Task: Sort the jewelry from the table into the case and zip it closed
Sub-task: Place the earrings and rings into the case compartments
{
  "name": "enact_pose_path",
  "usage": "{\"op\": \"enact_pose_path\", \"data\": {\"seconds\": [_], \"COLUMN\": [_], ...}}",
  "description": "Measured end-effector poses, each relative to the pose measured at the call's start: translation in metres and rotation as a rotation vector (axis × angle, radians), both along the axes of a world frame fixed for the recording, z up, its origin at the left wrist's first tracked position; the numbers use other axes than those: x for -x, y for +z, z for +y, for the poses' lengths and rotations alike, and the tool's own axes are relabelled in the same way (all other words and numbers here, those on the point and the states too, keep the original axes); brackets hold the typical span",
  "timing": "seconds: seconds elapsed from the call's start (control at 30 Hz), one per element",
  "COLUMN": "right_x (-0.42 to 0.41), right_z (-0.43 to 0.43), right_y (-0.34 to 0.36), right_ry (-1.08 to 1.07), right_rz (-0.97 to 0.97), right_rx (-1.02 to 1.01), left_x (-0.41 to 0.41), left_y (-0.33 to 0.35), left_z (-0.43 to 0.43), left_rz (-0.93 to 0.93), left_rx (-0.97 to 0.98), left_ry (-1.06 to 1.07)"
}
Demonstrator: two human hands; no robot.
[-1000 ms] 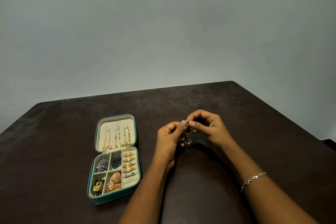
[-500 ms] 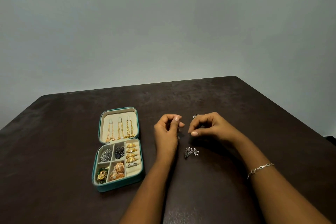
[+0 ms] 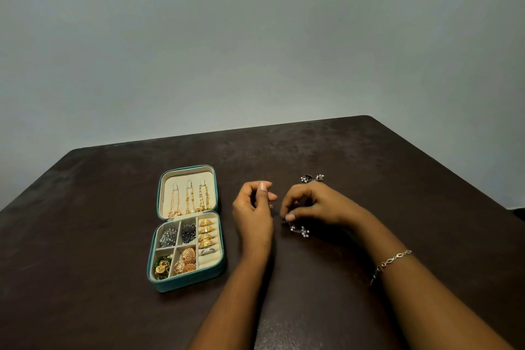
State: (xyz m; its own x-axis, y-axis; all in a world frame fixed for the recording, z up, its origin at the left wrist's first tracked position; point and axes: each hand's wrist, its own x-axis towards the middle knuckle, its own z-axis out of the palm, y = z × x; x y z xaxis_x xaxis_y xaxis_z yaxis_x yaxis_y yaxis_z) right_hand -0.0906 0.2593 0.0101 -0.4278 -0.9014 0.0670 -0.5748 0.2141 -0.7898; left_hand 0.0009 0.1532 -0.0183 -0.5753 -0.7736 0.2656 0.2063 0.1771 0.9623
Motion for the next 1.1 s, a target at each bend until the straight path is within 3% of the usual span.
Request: {"op": "enact_pose_path", "data": {"seconds": [0.1, 0.2, 0.43, 0.83, 1.1], "right_x": [0.002, 0.003, 0.005, 0.004, 0.005], "right_z": [0.002, 0.004, 0.002, 0.003, 0.003], "right_y": [0.0, 0.0, -0.002, 0.001, 0.0], "right_ry": [-0.101, -0.163, -0.227, -0.176, -0.13], "right_rz": [-0.112, -0.084, -0.179, -0.195, -0.244], "right_rx": [0.19, 0.342, 0.549, 0.559, 0.561], "left_x": [-0.001, -0.002, -0.004, -0.006, -0.005], "left_y": [0.002, 0.002, 0.009, 0.013, 0.012], "left_z": [0.001, 0.002, 0.008, 0.005, 0.005], "left_rz": [0.004, 0.001, 0.02, 0.018, 0.034], "left_rx": [0.025, 0.041, 0.146, 0.222, 0.154], "left_ry": [0.003, -0.043, -0.183, -0.149, -0.274]}}
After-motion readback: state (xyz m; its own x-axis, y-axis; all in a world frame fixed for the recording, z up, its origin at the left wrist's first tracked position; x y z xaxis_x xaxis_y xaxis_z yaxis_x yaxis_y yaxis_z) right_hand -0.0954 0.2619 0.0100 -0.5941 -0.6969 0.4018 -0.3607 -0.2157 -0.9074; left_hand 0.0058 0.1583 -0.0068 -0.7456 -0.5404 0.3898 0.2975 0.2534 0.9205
